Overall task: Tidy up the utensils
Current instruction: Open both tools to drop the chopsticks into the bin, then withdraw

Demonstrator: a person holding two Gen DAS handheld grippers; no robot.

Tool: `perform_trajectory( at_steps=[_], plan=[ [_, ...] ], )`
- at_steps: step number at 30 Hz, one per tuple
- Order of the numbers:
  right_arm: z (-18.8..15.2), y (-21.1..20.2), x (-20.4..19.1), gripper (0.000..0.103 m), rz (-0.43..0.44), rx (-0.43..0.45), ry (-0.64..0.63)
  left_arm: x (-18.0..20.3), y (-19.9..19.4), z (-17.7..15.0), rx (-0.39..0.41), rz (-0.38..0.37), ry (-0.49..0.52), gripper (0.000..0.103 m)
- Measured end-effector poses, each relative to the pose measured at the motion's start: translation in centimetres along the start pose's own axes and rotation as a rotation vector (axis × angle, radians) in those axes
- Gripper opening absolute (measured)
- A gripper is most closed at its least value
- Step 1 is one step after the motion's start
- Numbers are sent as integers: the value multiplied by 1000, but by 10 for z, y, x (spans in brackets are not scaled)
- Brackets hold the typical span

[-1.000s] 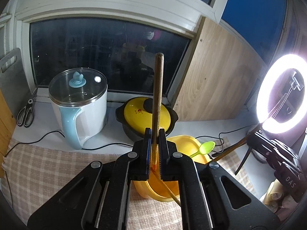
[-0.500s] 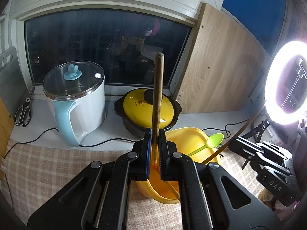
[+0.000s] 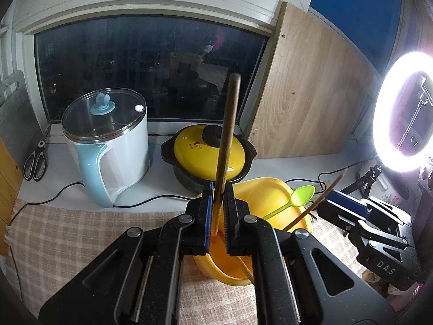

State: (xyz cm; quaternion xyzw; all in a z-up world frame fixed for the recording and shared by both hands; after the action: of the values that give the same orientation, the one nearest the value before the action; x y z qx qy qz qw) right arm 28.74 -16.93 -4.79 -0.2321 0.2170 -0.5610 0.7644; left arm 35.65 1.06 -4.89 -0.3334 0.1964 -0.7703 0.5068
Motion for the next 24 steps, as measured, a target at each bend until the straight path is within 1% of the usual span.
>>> perform_trajectory(
  at_steps=[3,5,6,7,9,12,15,18,21,23,24],
  plan=[
    [0,-2,0,30,2,1,2,1,-2,-1,4,14,6,5],
    [-1,-5,0,31,4,2,3,0,-5,-1,7,20,2,20],
    [-1,-6,0,36,5,4,4,-1,-6,-1,11,20,-1,37],
    [-2,-9,-1,43,5,10,4,-1,-9,-2,25,22,-4,42],
    [-4,-14,-2,50,6,21,1,-1,-13,-2,35,27,-4,42],
    [-7,-19,-4,52,12,20,-5,-2,-19,-4,41,28,-6,42],
    [-10,-25,-6,63,15,25,-10,0,-25,-5,50,34,-1,42],
    [-13,-31,-7,67,18,29,-9,2,-33,-7,61,36,-1,42],
    [-16,-37,-6,77,19,34,-6,5,-42,-10,76,37,0,42],
    [-19,-43,-5,80,21,42,-4,7,-48,-12,85,43,7,42],
    [-20,-45,-5,84,22,43,-3,9,-51,-13,89,47,11,42]
  ],
)
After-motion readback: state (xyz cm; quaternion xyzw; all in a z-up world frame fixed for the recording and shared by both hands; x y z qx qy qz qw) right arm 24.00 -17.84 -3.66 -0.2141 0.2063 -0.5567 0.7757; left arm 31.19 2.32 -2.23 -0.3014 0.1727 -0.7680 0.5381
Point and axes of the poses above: each gripper's, at about its wrist camera, not at the fingertips, and y roughly the way its jaws point, x to its right, z to its top, the point moved 1 cm from there along y, roughly the way its jaws point, and after that the axes turned 6 degrees about -y, right-handed, at the moved point
